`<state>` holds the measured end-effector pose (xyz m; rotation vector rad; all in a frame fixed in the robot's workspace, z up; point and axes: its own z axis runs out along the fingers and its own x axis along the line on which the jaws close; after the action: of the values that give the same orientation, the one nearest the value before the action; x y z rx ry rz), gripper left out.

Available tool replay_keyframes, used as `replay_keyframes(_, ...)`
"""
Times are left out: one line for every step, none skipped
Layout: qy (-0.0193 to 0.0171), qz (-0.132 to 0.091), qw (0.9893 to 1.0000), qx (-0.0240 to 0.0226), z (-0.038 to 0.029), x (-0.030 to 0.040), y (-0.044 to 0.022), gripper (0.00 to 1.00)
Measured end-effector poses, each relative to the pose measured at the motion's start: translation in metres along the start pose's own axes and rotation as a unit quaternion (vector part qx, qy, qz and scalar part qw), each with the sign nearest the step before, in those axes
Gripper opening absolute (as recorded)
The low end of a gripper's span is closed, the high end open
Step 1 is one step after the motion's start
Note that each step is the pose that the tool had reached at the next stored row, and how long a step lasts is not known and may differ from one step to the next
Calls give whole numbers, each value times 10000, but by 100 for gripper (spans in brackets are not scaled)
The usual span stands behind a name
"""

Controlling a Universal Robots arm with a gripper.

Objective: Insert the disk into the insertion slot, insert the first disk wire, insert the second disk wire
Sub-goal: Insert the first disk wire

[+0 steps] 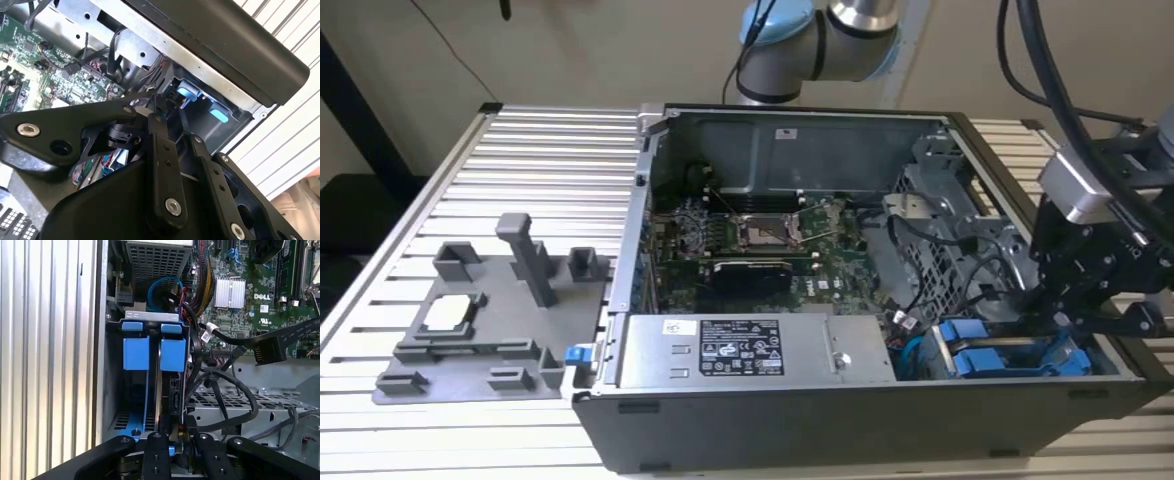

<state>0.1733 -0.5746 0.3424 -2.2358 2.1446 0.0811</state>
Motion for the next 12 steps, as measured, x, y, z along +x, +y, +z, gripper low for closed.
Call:
replay_keyframes(2, 0, 10000, -1, -15, -1, 0, 27)
replay_keyframes(3, 0, 10000, -2, -29, -2, 0, 27)
replay_keyframes(5, 0, 10000, -2, -44, -3, 0, 27)
replay_keyframes(7, 0, 10000, -2, -59, -4, 0, 27)
replay_keyframes(7, 1, 10000, -2, -76, -5, 1, 27)
replay_keyframes(9, 1, 10000, -2, -93, -6, 1, 27)
replay_keyframes(11, 1, 10000, -2, -111, -8, 1, 27)
replay_keyframes(12, 1, 10000, -2, -129, -9, 1, 27)
replay_keyframes(14, 1, 10000, -3, -148, -10, 1, 27)
replay_keyframes(16, 1, 10000, -3, -169, -11, 1, 27)
replay_keyframes(18, 1, 10000, -3, -189, -13, 1, 27)
replay_keyframes(21, 1, 10000, -3, -211, -14, 1, 27)
